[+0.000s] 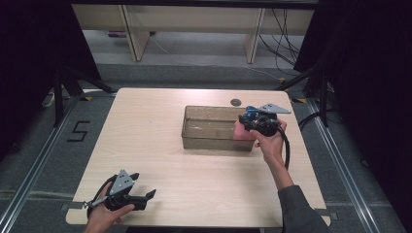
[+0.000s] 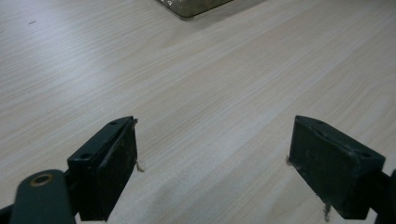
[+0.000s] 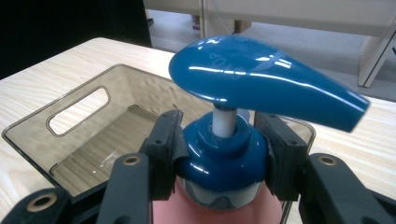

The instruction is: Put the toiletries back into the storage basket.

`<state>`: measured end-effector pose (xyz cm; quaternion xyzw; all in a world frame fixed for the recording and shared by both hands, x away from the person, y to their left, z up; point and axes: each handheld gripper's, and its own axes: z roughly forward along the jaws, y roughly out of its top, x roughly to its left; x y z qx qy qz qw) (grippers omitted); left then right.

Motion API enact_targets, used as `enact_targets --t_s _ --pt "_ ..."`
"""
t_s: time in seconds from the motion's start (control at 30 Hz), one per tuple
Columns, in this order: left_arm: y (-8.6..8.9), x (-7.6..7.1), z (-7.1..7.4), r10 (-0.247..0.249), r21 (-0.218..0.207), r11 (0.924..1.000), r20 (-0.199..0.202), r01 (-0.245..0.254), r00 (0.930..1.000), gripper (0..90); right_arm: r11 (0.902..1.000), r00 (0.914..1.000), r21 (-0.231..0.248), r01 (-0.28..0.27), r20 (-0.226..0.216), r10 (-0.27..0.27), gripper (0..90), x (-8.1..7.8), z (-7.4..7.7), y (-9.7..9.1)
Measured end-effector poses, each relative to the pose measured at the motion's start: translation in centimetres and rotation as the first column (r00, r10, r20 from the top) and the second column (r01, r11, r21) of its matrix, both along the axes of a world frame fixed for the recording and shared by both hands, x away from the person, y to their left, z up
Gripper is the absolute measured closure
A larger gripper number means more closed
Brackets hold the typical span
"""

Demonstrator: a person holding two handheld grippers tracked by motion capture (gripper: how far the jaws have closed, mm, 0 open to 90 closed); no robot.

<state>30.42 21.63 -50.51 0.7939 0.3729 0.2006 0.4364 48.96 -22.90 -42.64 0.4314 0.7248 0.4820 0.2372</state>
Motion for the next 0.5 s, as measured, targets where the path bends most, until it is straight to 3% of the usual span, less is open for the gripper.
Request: enact_targets --t_s 0.1,0.23,0.3,0.33,0.4,0.5 --pt "-0.02 0.01 -0.03 -0.013 0.000 0.9999 0.003 0.013 0.9999 15.0 1.0000 0.9999 0.006 0.001 -0.013 -0.001 53.4 -0.12 -0.18 0.10" --pt "0.00 0.10 0.02 -0.011 -0.002 0.9999 0.007 0.011 0.9999 15.0 0.9997 0.9998 -0.025 0.001 0.018 0.000 53.3 -0.06 -0.44 -0.03" --pt "0.01 0.01 -0.01 -0.014 0.007 0.9999 0.003 0.014 0.9999 14.9 1.0000 0.9997 0.006 0.001 -0.023 -0.001 53.4 -0.23 -0.58 0.16" --pt "-0.03 -0.06 -0.02 -0.006 0.001 1.0000 -0.001 0.006 1.0000 14.9 0.9996 1.0000 -0.027 -0.003 0.004 0.003 53.4 -0.14 -0.60 -0.08" --pt "-0.03 -0.01 0.07 -0.003 -0.004 1.0000 0.005 0.003 1.0000 14.9 1.0000 0.9998 0.000 0.001 -0.019 -0.001 53.3 -0.22 -0.74 0.20" --pt "-0.06 -0.04 -0.06 -0.006 -0.005 1.0000 -0.001 0.006 1.0000 14.9 0.9999 0.9998 -0.011 -0.011 -0.014 0.011 53.4 -0.15 -0.81 0.14"
